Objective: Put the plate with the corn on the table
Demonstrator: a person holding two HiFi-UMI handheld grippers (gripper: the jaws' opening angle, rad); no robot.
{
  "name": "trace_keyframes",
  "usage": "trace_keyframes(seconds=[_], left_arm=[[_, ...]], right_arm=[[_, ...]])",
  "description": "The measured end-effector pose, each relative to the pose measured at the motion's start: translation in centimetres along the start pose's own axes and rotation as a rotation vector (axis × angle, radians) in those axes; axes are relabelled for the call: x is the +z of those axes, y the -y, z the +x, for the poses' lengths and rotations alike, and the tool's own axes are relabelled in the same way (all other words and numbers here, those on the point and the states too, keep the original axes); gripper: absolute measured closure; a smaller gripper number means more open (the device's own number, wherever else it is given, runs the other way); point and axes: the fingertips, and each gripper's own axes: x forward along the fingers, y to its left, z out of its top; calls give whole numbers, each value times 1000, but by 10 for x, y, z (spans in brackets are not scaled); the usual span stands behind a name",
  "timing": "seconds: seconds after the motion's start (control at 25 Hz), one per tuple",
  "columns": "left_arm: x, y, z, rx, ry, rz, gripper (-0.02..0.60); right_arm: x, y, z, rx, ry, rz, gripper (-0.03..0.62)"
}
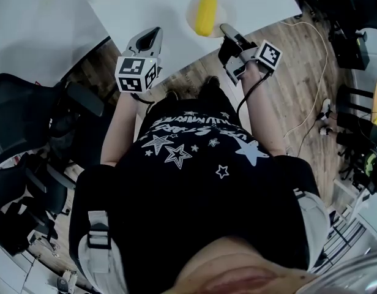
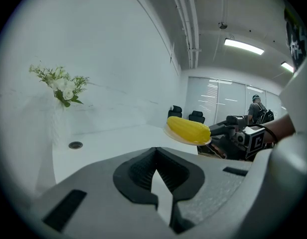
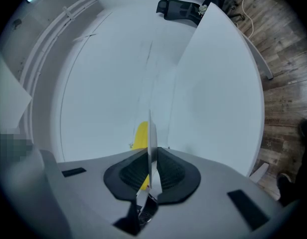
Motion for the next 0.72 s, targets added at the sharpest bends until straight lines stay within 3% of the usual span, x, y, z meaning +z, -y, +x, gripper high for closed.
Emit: trace_keyframes(seconds=[0.72], left_arm=[[35,-20,95,283,-8,-45,575]], right_arm=[[123,18,99,84,-303,-40,560]])
